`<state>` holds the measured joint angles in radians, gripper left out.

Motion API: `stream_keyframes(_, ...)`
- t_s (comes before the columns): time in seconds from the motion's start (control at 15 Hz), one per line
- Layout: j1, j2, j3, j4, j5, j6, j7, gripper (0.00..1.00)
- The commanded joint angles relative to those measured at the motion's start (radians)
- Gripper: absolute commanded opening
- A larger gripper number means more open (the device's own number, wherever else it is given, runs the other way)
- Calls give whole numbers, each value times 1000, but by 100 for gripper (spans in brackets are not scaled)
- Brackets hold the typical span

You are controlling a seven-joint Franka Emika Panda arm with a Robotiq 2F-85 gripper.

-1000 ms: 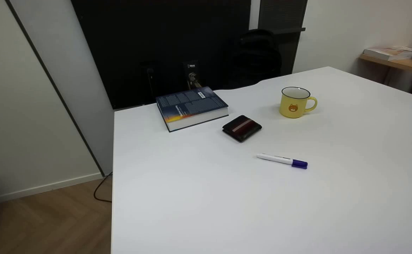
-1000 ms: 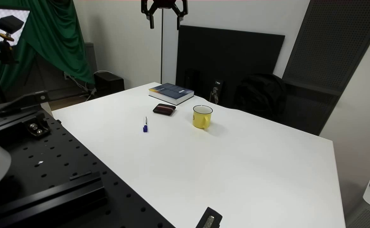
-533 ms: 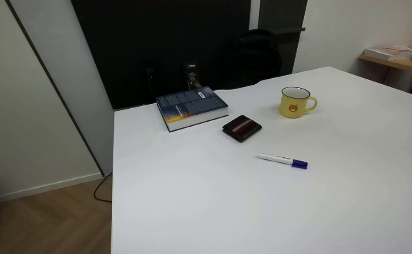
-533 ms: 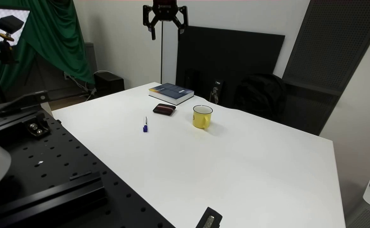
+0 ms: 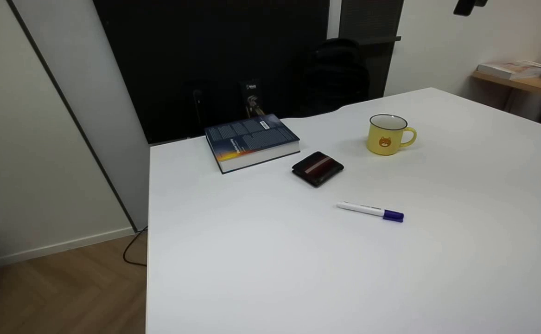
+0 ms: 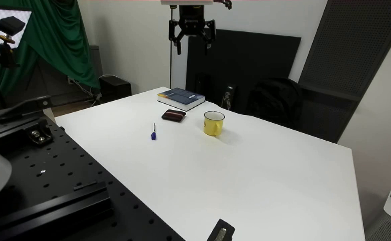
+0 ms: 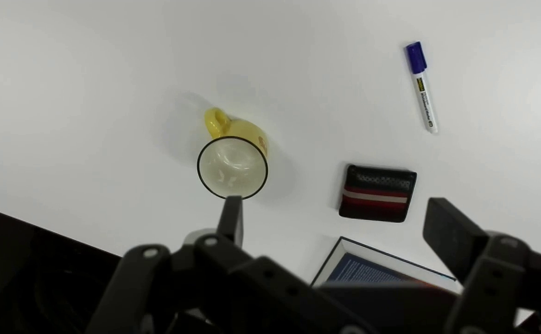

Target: Put the marker in the yellow mug

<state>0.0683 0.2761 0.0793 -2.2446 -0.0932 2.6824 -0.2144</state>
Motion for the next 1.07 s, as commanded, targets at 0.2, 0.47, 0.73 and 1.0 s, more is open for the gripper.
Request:
stream_keyframes(0.2,-80,116,42,59,92,24,-97,100)
stream_keyframes(0.47,-138,198,90,100,161,5,-173,100)
stream_keyframes(0.73,-187,281,140,134,200,-9,-240,100)
stream_keyframes(1.0,-188,353,146,159,166,-8,-259,100)
